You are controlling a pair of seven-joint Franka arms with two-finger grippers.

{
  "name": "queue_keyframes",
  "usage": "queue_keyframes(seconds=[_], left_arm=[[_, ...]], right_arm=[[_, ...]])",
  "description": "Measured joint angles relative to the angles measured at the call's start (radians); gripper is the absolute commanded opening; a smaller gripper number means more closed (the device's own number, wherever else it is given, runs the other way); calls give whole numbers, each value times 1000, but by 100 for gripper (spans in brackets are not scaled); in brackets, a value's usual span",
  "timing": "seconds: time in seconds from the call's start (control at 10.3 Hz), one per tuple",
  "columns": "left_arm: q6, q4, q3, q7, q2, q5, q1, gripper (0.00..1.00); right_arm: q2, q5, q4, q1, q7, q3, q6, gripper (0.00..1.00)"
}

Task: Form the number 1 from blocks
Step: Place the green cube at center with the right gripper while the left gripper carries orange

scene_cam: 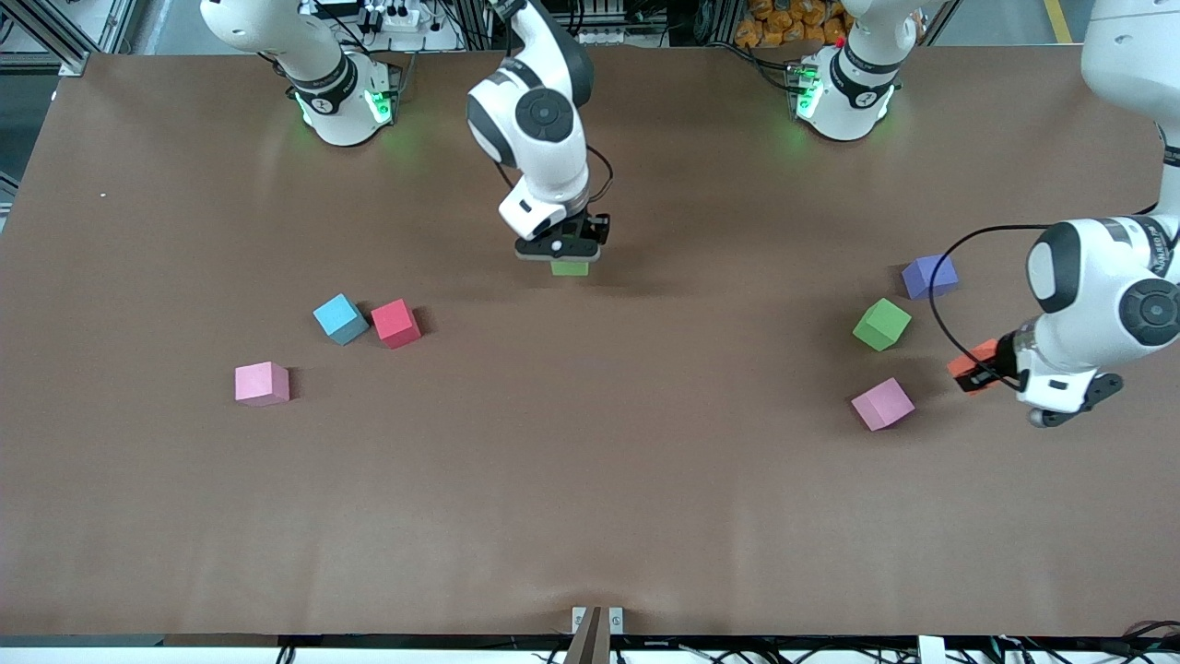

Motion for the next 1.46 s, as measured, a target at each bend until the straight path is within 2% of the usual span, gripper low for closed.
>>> queue_keyframes(seconds=[0.39,0.58,0.97,1.36,1.46], left_arm=[[-3,-10,-190,-94,0,0,-10,0],[-4,-16,-248,-146,0,0,-40,0],[-12,-20,-258,-236,0,0,-154,0],[-14,-24,-258,-277,7,0,-203,0],[-14,-24,-258,-280,8,0,-209,0]], right_arm=[[33,0,-58,19,89,3,98,64],[66,0,-57,19,87,16,112,64],[109,0,-47,30,71,25,116,66],[118,0,-38,32,69,25,130,69],[121,0,-38,32,69,28,138,100]])
